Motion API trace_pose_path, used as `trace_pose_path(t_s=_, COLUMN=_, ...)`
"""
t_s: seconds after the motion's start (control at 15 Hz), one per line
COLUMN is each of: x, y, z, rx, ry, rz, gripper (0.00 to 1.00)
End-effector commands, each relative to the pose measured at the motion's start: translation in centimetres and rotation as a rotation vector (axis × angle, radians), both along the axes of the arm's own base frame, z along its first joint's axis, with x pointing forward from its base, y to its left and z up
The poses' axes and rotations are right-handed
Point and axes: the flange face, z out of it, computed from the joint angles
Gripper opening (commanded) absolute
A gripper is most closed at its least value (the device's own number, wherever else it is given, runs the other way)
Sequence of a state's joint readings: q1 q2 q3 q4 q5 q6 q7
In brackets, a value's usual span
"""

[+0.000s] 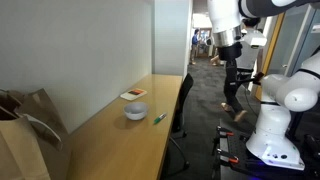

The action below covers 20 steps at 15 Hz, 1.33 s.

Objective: Put the green marker inside the grey bowl

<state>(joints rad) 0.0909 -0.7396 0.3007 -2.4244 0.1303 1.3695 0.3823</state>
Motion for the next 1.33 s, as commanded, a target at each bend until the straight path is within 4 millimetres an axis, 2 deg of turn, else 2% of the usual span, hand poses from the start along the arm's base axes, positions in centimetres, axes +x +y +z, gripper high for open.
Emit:
trace_pose_path(t_s=0.0, x=0.0, y=0.0, z=0.0, rx=0.000, ry=0.000, rz=0.000, gripper=1.00)
trace_pose_path(t_s=0.27, x=0.0, y=0.0, z=0.0, rx=0.000, ry=0.000, rz=0.000, gripper=1.00)
trace_pose_path(t_s=0.53, x=3.2, y=-2.4, z=-0.1, rx=0.039, ry=-0.094, rz=-0.235, gripper=1.00)
trace_pose_path(t_s=0.67, x=5.3, y=-4.5, z=-0.8, rx=0.058, ry=-0.128, rz=-0.338, gripper=1.00)
trace_pose_path(t_s=0.8, x=8.1, y=-6.9, z=-2.4, rx=0.085, ry=-0.150, rz=-0.441, gripper=1.00)
trace_pose_path(t_s=0.93, x=11.1, y=-9.5, z=-4.9, rx=0.120, ry=-0.180, rz=-0.542, gripper=1.00)
trace_pose_path(t_s=1.13, x=15.7, y=-13.1, z=-9.8, rx=0.169, ry=-0.218, rz=-0.697, gripper=1.00)
trace_pose_path(t_s=1.27, x=18.6, y=-14.8, z=-12.7, rx=0.205, ry=-0.248, rz=-0.798, gripper=1.00)
